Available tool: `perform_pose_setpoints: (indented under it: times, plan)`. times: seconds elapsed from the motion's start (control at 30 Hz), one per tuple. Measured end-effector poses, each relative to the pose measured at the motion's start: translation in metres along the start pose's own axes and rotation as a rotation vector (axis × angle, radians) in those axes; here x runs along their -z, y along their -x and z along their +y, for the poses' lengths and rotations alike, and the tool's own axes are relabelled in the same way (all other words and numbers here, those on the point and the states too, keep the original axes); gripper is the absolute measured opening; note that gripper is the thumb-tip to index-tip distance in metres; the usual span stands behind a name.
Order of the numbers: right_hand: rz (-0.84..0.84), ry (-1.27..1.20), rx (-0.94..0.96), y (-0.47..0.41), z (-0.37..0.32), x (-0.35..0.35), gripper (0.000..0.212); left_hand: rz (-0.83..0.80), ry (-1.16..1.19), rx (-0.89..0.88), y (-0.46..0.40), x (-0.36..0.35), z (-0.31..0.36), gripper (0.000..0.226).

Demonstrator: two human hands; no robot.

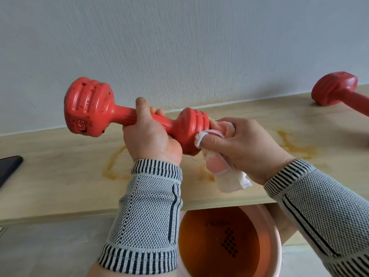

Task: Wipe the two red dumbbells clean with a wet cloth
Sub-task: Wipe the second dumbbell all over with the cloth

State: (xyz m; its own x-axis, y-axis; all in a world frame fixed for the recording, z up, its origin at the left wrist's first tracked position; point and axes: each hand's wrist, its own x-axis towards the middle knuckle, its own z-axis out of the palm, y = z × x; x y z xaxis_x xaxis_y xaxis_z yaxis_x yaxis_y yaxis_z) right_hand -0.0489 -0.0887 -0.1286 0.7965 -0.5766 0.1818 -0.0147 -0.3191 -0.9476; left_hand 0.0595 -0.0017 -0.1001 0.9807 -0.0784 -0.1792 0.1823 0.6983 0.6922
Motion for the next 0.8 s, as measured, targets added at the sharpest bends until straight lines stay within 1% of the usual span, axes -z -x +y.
perform_pose_setpoints:
  times: [0.1, 0.2, 0.3, 0.37, 0.4, 0.47, 0.6, 0.7, 0.8]
  plan:
    - [0.083, -0.019, -0.029, -0.002, -0.004, -0.003, 0.037, -0.02, -0.003, -0.027, 0.003, -0.001, -0.002, 0.014]
    - [0.094, -0.029, -0.034, -0.004, -0.003, -0.001, 0.04, -0.027, -0.018, -0.081, 0.008, -0.004, -0.003, 0.012]
    - [0.044, 0.063, -0.037, -0.002, 0.002, -0.007, 0.038, -0.036, -0.066, -0.131, 0.012, -0.005, -0.005, 0.011]
    - [0.074, 0.14, -0.011, 0.001, 0.003, -0.01, 0.037, -0.041, -0.075, -0.139, 0.014, -0.006, -0.006, 0.011]
    - [0.099, 0.154, 0.0, 0.0, 0.004, -0.011, 0.034, -0.041, -0.075, -0.143, 0.014, -0.006, -0.007, 0.011]
    - [0.125, 0.144, 0.001, 0.0, 0.003, -0.01, 0.029, -0.042, -0.074, -0.151, 0.014, -0.007, -0.008, 0.012]
    - [0.13, 0.02, -0.031, 0.0, 0.005, -0.008, 0.03, -0.057, -0.078, -0.16, 0.015, -0.007, -0.008, 0.012]
    - [0.102, 0.052, -0.027, 0.0, 0.005, -0.009, 0.029, -0.059, -0.097, -0.165, 0.016, -0.005, -0.009, 0.012]
    - [0.134, 0.098, -0.021, -0.001, 0.003, -0.008, 0.03, -0.069, -0.089, -0.146, 0.014, -0.004, -0.008, 0.013]
